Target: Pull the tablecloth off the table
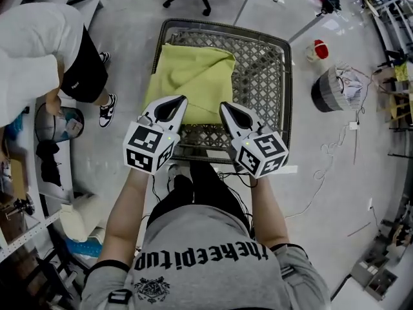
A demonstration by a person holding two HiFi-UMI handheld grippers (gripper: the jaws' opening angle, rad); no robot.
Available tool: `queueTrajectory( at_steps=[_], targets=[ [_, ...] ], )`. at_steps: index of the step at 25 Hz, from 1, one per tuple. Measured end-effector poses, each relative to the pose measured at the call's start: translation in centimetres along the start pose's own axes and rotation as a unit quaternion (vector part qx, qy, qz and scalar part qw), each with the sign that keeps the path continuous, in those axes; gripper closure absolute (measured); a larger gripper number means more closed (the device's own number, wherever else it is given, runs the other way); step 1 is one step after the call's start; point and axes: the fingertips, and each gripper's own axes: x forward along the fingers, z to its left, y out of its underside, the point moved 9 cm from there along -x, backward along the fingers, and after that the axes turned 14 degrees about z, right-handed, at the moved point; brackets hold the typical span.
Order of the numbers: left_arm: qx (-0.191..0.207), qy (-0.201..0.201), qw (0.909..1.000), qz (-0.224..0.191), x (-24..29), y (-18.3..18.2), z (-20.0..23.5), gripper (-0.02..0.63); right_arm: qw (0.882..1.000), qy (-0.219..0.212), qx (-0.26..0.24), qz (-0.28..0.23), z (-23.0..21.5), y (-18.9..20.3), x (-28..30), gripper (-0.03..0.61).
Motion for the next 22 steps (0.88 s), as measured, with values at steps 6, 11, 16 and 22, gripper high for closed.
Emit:
queueTrajectory(
  at_steps=[6, 11, 16, 22],
  targets=[
    [0.017, 0.006, 0.9996, -0.019, -2.3, 0.4, -2.5, 0.600, 1.000, 0.003, -0.009, -0.021, 2.2, 0.7, -2.6, 0.568],
    [0.029, 0.011, 0.9987, -0.041, -4.4, 0.6, -4.2, 0.600, 0.999, 0.004, -0.021, -0.042, 4.3, 0.9, -4.5, 0.568],
    [0.034, 0.018, 0.9973, -0.063, -6.6, 1.0, -5.8, 0.600, 0.997, 0.002, -0.034, -0.063, 6.7, 1.3, -6.3, 0.568],
    [0.039, 0.024, 0.9953, -0.085, -8.8, 1.6, -7.0, 0.600, 0.996, 0.000, -0.041, -0.078, 8.8, 1.8, -7.4, 0.568]
  ],
)
